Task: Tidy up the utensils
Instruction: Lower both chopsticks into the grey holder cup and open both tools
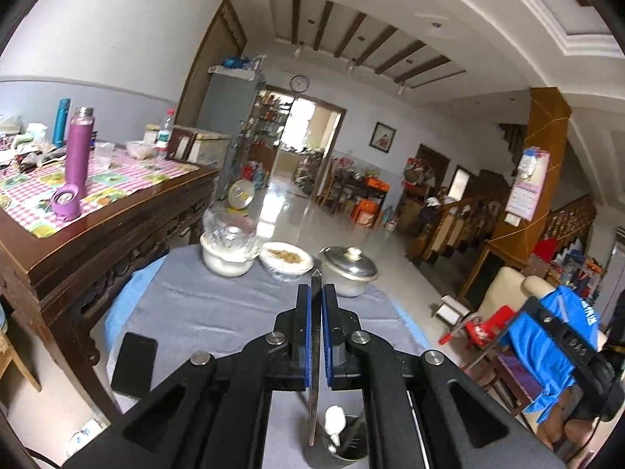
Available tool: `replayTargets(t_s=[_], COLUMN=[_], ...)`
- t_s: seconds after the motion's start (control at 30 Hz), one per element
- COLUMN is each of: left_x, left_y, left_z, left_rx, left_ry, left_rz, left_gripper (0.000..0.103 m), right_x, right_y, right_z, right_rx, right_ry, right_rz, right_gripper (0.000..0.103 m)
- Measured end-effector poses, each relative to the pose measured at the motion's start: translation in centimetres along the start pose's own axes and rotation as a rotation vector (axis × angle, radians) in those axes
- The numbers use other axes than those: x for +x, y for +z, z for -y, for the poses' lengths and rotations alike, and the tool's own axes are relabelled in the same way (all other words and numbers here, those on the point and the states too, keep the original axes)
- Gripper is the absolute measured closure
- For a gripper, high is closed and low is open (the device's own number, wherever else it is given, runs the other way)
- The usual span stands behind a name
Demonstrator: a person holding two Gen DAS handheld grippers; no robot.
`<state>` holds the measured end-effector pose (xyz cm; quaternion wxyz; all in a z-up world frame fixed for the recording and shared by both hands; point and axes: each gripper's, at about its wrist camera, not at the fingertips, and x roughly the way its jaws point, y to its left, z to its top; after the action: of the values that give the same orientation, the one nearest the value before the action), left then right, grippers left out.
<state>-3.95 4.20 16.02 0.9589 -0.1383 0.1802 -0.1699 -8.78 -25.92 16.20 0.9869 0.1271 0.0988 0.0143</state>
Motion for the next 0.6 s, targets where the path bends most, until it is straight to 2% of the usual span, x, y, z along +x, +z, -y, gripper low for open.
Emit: replayTargets(t_s=[0.23, 0.6], left_x=[-1.0, -0.3], left_y=[1.0, 0.8], left_z=[1.7, 3.3], left_rx=[0.005, 0.015], left_ry=[-0.071, -0.106], left_rz=[0.028, 0.010], left_gripper=[0.098, 0.098], right_x=[-0.5, 0.1], right_y=[0.1, -0.6], right_z=[-2.0, -3.5], right_rx=[-0.026, -0.064], right_ry=[0.042, 0.067], right_rz=[0.006, -0.030], right_gripper=[0.096, 0.096])
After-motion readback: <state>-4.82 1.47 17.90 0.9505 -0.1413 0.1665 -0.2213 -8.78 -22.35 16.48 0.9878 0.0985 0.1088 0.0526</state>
